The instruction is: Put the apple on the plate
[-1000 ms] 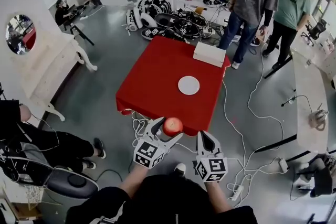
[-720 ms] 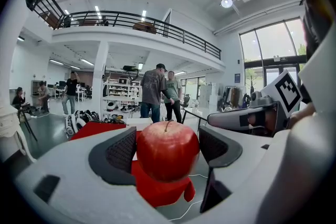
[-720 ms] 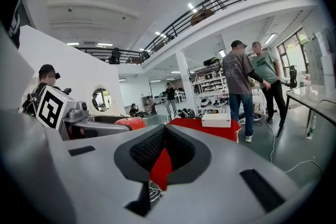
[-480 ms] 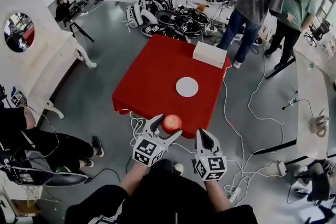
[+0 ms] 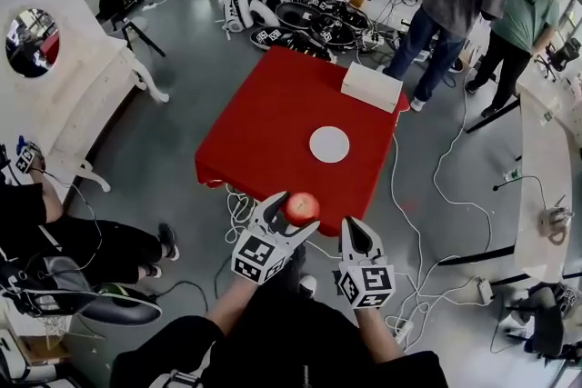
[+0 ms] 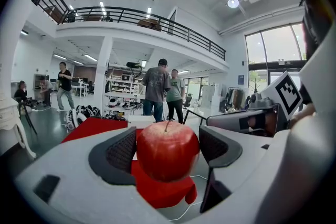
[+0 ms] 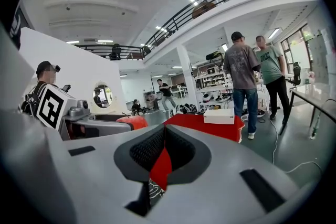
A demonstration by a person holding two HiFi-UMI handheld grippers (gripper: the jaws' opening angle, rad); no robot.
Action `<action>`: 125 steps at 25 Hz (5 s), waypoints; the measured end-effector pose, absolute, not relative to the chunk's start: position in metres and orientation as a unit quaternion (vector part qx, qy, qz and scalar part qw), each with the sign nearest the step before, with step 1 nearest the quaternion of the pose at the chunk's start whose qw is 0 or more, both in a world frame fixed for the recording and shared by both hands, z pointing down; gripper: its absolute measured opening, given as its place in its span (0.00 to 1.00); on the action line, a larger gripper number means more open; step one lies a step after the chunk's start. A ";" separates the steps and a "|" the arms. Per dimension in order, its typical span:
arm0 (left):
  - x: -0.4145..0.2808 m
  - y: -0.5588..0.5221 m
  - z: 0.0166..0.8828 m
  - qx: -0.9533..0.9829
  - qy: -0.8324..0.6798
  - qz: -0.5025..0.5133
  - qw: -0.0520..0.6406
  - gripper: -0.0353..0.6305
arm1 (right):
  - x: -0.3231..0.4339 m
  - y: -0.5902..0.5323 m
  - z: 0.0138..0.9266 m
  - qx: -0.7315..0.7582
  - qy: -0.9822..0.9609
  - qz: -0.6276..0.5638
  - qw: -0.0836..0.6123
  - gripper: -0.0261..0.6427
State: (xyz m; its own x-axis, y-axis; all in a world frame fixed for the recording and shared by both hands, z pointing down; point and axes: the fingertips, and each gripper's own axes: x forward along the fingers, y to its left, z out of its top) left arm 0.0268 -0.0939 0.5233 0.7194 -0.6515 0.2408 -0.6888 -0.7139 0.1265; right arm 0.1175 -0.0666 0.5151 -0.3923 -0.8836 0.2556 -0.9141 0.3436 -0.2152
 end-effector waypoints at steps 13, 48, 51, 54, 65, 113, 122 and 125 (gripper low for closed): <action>0.039 -0.226 0.518 0.930 -0.346 0.087 0.089 0.62 | 0.126 -0.194 0.514 0.563 -0.808 0.162 0.053 0.06; 0.109 -0.408 0.616 0.947 -0.293 0.109 0.076 0.62 | 0.162 -0.344 0.576 0.588 -0.770 0.228 0.092 0.06; 0.118 -0.412 0.643 0.946 -0.288 0.123 0.079 0.62 | 0.165 -0.347 0.588 0.586 -0.769 0.237 0.096 0.06; 0.127 -0.415 0.667 0.948 -0.280 0.131 0.070 0.62 | 0.168 -0.349 0.602 0.582 -0.768 0.247 0.101 0.06; 0.144 -0.428 0.772 0.930 -0.290 0.190 0.125 0.62 | 0.181 -0.334 0.639 0.577 -0.754 0.290 0.123 0.06; 0.072 -0.406 0.621 0.922 -0.370 0.076 0.079 0.29 | 0.156 -0.334 0.572 0.551 -0.794 0.243 0.086 0.06; 0.058 -0.386 0.551 0.914 -0.395 0.069 0.064 0.06 | 0.139 -0.347 0.539 0.528 -0.817 0.223 0.056 0.06; 0.070 -0.369 0.536 0.924 -0.372 0.081 0.038 0.06 | 0.139 -0.345 0.535 0.526 -0.823 0.207 0.061 0.06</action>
